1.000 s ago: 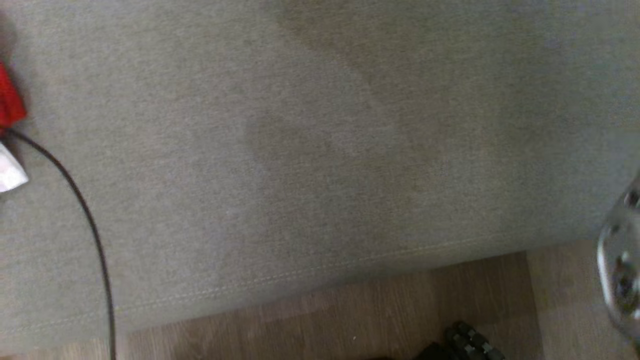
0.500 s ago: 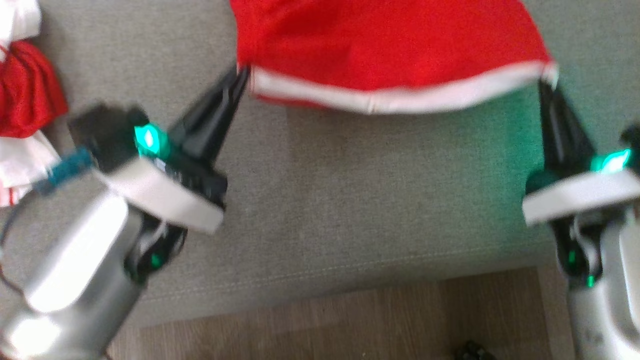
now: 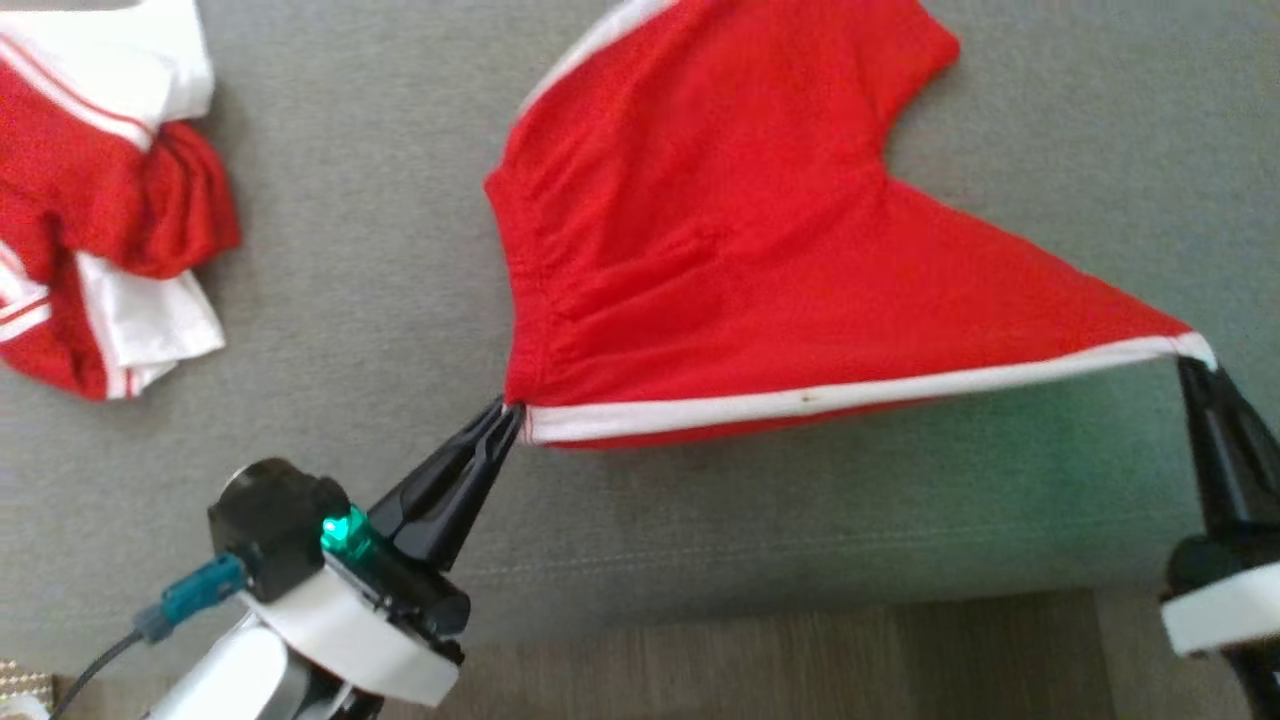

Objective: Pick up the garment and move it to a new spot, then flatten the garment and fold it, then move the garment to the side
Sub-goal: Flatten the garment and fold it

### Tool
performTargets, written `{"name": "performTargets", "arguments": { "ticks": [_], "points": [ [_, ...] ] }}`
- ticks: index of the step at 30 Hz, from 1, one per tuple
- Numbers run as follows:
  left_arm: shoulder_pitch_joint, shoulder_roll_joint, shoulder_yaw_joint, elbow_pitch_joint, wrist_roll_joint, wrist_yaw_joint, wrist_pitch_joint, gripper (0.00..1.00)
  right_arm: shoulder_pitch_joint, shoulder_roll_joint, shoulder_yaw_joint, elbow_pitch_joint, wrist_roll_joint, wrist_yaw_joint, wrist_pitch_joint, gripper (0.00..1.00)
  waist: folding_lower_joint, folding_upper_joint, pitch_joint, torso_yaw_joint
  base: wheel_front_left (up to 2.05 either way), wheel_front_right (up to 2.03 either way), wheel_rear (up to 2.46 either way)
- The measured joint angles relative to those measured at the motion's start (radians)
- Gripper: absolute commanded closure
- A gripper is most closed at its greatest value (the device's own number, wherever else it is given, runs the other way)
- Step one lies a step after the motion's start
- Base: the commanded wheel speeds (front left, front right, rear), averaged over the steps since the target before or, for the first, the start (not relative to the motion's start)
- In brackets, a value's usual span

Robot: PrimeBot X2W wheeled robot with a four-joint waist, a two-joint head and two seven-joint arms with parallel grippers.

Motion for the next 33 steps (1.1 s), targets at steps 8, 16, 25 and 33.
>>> {"name": "performTargets", "arguments": {
  "ticks": [8,16,25,33],
  "points": [
    [-0.048,-0.016,-0.053,-0.017,-0.038,0.0,0.0,1.0,-0.051,0.018,-0.066,-0.066,-0.058,0.0,0.158,1.0,0.0,0.0,0.003,0.053,0.0,0.0,0.0],
    [-0.369,-0.142,-0.13,0.152,-0.09,0.0,0.0,1.0,-0.331,-0.042,-0.044,0.138,-0.1,0.0,0.241,1.0,0.0,-0.0001,0.07,0.114,0.0,0.0,0.0],
    [-0.551,-0.219,-0.137,0.3,-0.196,0.0,0.0,1.0,-0.666,-0.165,0.022,0.265,-0.118,0.0,0.331,1.0,0.0001,-0.0001,0.175,0.171,0.0,0.0,0.0],
    [-0.662,-0.263,-0.107,0.395,-0.252,0.0,0.0,1.0,-0.899,-0.224,0.081,0.373,-0.163,0.0,0.41,1.0,0.0003,-0.0001,0.25,0.21,0.0,0.0,0.0]
  ]
}}
